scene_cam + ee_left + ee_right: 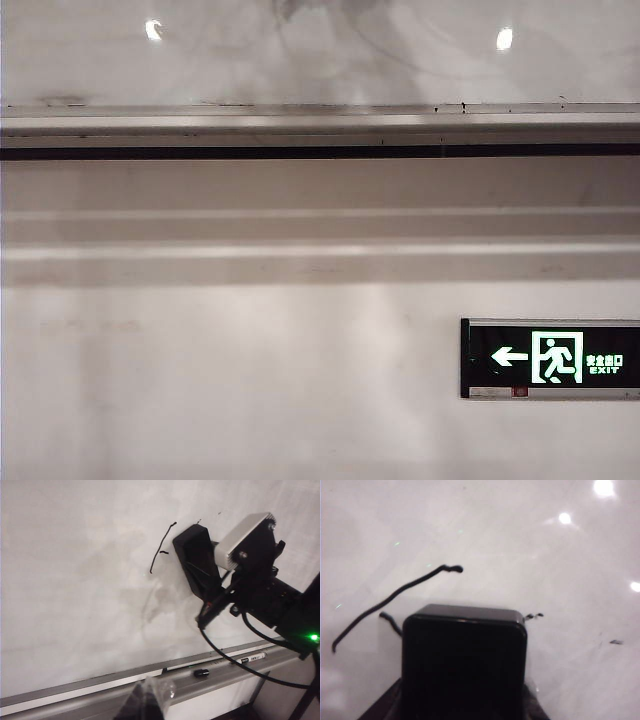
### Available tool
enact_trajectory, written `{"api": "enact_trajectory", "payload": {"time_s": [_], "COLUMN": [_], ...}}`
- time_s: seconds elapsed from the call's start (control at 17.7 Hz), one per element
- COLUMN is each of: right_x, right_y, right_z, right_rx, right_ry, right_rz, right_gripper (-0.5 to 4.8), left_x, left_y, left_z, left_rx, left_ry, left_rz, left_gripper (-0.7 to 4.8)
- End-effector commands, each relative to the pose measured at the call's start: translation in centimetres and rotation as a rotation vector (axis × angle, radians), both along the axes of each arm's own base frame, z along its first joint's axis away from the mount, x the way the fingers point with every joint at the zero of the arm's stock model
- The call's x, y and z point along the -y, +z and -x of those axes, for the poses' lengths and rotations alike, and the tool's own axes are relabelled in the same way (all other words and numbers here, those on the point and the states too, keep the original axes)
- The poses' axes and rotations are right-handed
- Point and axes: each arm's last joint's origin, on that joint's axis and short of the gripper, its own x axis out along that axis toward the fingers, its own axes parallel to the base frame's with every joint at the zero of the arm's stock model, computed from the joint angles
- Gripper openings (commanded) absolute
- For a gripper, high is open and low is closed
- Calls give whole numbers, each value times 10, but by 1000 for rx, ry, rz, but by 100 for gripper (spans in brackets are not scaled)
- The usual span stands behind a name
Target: Wipe the whiteboard clean using the black magnetic whiteboard eraser attached to the whiteboard.
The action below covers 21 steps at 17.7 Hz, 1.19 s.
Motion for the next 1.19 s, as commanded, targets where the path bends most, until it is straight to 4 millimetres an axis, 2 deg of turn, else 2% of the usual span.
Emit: {"api": "enact_trajectory", "payload": {"time_s": [0.06, 0.34, 0.62, 0.74, 0.85, 1.02, 1.08, 1.19], "right_x": [7, 28, 46, 55, 68, 88, 96, 98], "right_y": [21, 21, 17, 20, 30, 50, 51, 46], "right_z": [7, -1, -8, -7, 0, 19, 21, 21], "right_rx": [171, 134, 53, 29, 40, 44, 23, -55], "right_ry": [-62, -286, -423, -446, -485, -497, -484, -367], "right_rz": [-146, -179, -157, -137, -156, -155, -129, -97], "right_gripper": [43, 41, 39, -1, -1, -1, -1, -1], "left_x": [0, 0, 0, 0, 0, 0, 0, 0], "left_y": [2, 2, 2, 2, 2, 2, 2, 2], "left_z": [2, 2, 2, 2, 2, 2, 2, 2], "left_rx": [16, 16, 15, 17, 16, 15, 17, 17], "left_ry": [-6, -10, -12, -12, -12, -13, -12, -24], "left_rz": [2, 1, 1, 1, 1, 1, 2, 1], "left_gripper": [-5, -5, -5, -5, -5, -5, -5, -5]}}
